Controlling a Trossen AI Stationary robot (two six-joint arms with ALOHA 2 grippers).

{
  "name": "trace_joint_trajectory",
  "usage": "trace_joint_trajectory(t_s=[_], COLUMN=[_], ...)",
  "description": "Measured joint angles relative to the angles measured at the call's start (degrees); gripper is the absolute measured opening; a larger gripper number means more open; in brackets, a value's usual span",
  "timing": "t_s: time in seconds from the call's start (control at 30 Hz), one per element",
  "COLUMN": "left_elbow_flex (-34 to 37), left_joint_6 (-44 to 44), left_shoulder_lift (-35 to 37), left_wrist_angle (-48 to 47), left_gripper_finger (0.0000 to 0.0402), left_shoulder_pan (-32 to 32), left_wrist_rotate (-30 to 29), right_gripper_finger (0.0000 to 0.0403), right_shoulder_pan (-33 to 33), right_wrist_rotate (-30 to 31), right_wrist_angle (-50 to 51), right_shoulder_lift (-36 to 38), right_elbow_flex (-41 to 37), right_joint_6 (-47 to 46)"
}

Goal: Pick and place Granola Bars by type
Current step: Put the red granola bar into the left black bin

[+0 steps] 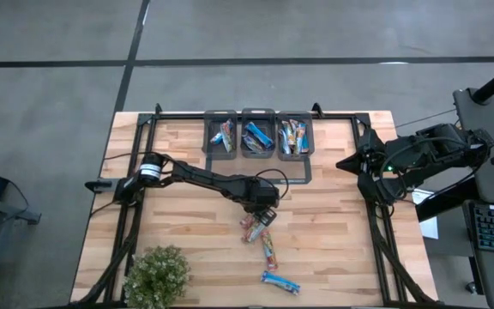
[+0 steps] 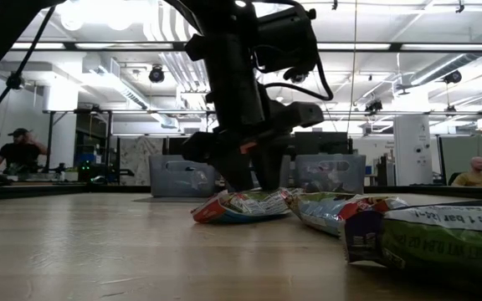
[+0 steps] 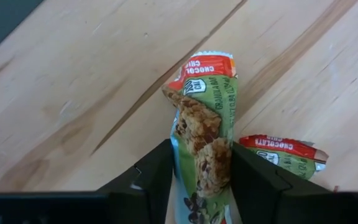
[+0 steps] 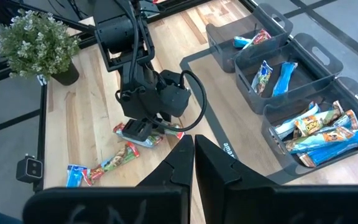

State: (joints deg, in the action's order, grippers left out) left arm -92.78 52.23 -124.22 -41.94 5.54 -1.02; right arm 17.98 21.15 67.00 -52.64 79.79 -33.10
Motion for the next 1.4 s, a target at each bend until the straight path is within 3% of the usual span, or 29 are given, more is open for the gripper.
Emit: trace_joint_trajectory(t_s=[0.53,1.4], left_elbow_flex=[-0.04,-3.21], left_joint_6=[0.22,-1.08], left_shoulder_lift=[-0.02,0.52], left_wrist_angle=[-2.60,-7.08], left_gripper_finger=[0.0056,0.0046], left_shoulder_pan=[0.07,-0.07], left_wrist_rotate=[0.46,-0.70], right_gripper_finger=[0.0008,0.0008], right_shoulder_pan=[0.00,0.00], right_wrist_rotate=[0.48,0.76], right_wrist_angle=[0.00,0.02], right_shoulder_lift=[0.00,0.00], right_elbow_flex=[0.02,0.02], right_joint_6=[0.06,0.32])
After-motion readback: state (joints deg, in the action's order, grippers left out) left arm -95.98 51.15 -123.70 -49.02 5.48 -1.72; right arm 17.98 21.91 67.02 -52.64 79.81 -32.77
